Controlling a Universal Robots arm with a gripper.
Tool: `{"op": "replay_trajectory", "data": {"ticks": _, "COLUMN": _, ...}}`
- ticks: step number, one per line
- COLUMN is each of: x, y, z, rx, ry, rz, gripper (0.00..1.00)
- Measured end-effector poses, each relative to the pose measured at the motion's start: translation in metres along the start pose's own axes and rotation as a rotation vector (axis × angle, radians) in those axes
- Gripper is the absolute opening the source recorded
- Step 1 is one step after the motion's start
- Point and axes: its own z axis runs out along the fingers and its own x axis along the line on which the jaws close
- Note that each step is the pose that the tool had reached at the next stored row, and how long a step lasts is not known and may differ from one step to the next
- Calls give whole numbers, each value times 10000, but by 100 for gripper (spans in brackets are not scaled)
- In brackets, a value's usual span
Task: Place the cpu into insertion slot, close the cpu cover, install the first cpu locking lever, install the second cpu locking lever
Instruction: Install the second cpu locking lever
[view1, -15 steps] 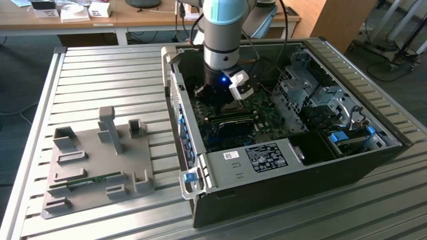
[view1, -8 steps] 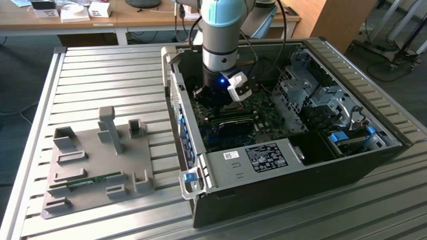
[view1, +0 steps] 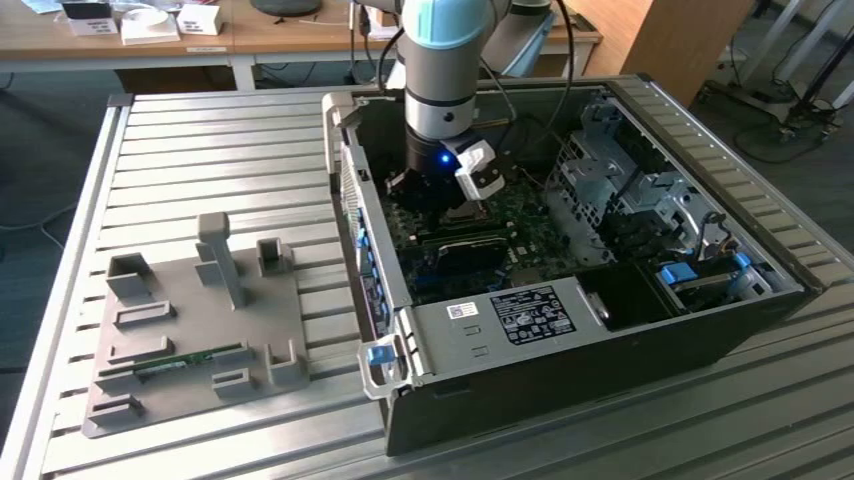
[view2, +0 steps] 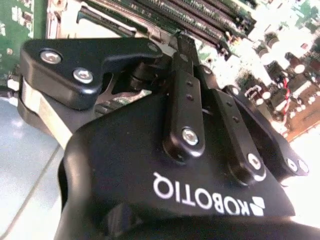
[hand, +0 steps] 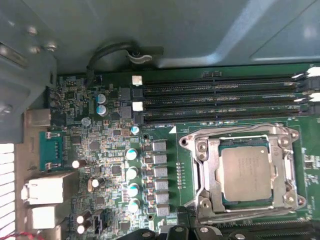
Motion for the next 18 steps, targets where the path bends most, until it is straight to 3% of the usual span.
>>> {"op": "replay_trajectory", "data": {"ticks": 7, "x": -15, "y": 5, "z": -165, "rx": 3, "ry": 2, "rz": -1, "gripper": 11}}
{"op": "replay_trajectory", "data": {"ticks": 13, "x": -42, "y": 8, "z": -163, "rx": 4, "ry": 1, "rz": 9, "gripper": 11}}
{"op": "replay_trajectory", "data": {"ticks": 18, "x": -193, "y": 33, "z": -141, "rx": 7, "ry": -1, "rz": 51, "gripper": 11}}
